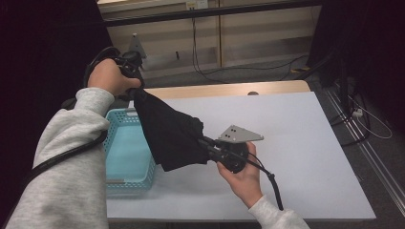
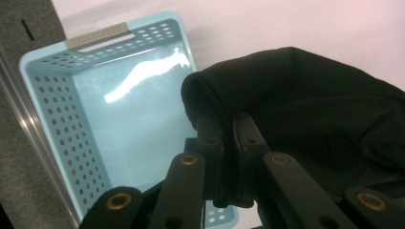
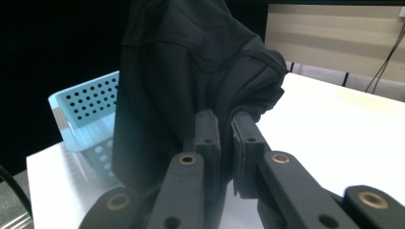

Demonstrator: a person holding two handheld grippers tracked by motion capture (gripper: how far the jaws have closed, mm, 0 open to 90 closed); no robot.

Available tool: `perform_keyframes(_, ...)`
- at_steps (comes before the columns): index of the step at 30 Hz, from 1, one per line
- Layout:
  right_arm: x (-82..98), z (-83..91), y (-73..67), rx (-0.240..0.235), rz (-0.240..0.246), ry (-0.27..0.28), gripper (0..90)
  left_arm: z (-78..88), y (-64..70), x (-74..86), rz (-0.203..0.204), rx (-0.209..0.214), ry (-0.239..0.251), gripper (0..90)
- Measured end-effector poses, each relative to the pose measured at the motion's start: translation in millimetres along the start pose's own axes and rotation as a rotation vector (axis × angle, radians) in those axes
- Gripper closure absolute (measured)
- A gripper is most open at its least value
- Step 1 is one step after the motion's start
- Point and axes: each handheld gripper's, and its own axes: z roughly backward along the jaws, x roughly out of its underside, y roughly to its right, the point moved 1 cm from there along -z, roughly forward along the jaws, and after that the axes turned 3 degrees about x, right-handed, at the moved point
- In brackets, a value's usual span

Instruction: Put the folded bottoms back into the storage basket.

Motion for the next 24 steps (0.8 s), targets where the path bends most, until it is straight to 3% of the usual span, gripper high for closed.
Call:
perform_keyframes(13,-12.9,-13.4,-10.7,-0.016,0.021,0.006,83.3,10.6,-19.3,6.1,0.019,-0.009,0.012,83.8)
perform_keyframes(24,-16.6,-23.4,-20.7,-0.030,0.027,0.002,83.4,18.2,-27.7,10.1,0.035,-0.009,0.035,83.8)
